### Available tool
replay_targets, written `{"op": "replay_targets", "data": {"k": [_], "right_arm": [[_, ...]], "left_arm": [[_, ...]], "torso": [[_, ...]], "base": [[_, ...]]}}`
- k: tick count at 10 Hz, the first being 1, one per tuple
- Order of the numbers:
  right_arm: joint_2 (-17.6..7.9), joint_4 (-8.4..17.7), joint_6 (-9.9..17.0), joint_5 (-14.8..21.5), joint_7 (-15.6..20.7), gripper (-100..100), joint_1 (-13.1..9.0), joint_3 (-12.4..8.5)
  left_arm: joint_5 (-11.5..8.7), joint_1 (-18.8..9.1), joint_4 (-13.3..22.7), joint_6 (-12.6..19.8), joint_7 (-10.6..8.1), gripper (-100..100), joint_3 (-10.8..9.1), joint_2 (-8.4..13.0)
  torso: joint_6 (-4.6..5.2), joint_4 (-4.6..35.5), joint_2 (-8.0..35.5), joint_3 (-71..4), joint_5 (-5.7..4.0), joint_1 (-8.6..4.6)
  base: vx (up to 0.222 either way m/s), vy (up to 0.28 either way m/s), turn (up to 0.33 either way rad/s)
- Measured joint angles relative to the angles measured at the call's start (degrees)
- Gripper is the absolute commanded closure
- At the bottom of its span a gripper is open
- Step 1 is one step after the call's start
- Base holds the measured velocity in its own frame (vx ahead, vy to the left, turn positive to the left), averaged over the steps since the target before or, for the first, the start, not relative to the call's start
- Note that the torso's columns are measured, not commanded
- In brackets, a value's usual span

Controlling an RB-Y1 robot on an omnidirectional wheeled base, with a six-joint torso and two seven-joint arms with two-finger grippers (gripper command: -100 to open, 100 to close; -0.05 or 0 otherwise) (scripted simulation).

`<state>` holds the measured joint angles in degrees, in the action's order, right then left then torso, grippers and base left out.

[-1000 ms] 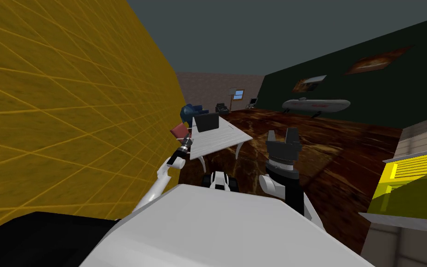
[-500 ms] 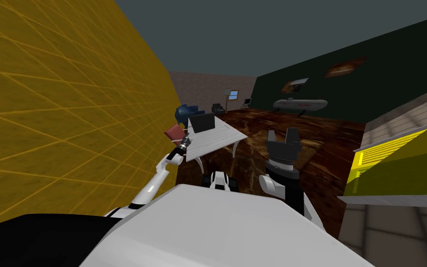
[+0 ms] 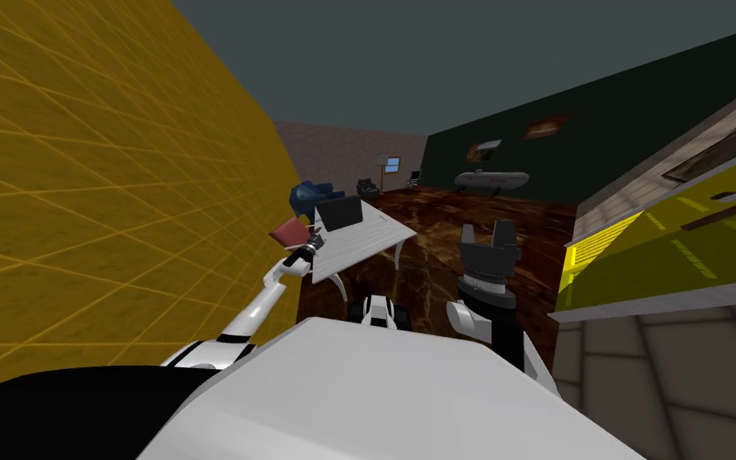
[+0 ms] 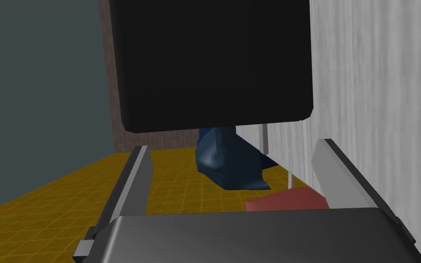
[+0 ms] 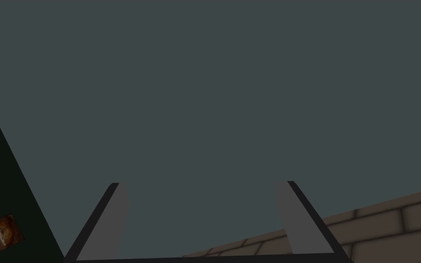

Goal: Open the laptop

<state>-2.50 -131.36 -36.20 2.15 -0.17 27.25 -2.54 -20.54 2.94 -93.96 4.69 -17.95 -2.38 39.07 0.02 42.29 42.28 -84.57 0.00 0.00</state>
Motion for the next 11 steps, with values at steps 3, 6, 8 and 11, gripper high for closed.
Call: {"op": "replay_targets", "data": {"k": [3,6,8,11], "right_arm": [[0.0,0.0,0.0,0.0,0.0,0,0.01,0.0],[0.0,0.0,0.0,0.0,0.0,0,0.0,0.0],[0.0,0.0,0.0,0.0,0.0,0,0.01,-0.01],[0.0,0.0,0.0,0.0,0.0,0,0.0,0.0]], "left_arm": [[-1.39,-2.21,4.5,2.15,-3.02,-100,-0.22,4.17],[-2.73,-4.15,8.49,5.36,-6.26,-100,-1.14,8.82],[-2.95,-5.1,11.51,5.57,-7.14,-100,-0.86,9.69],[-3.62,-6.75,15.66,7.9,-9.7,-100,-1.51,13.12]], "torso": [[-0.05,0.0,0.0,0.01,0.0,0.0],[0.01,0.0,0.01,0.0,0.0,0.0],[-0.07,0.0,0.01,0.01,0.02,0.06],[-0.01,0.0,0.01,0.01,-0.01,-0.04]], "base": [[0.0,-0.029,-0.179],[0.001,-0.021,-0.152],[0.004,-0.017,-0.086],[0.002,-0.021,-0.139]]}}
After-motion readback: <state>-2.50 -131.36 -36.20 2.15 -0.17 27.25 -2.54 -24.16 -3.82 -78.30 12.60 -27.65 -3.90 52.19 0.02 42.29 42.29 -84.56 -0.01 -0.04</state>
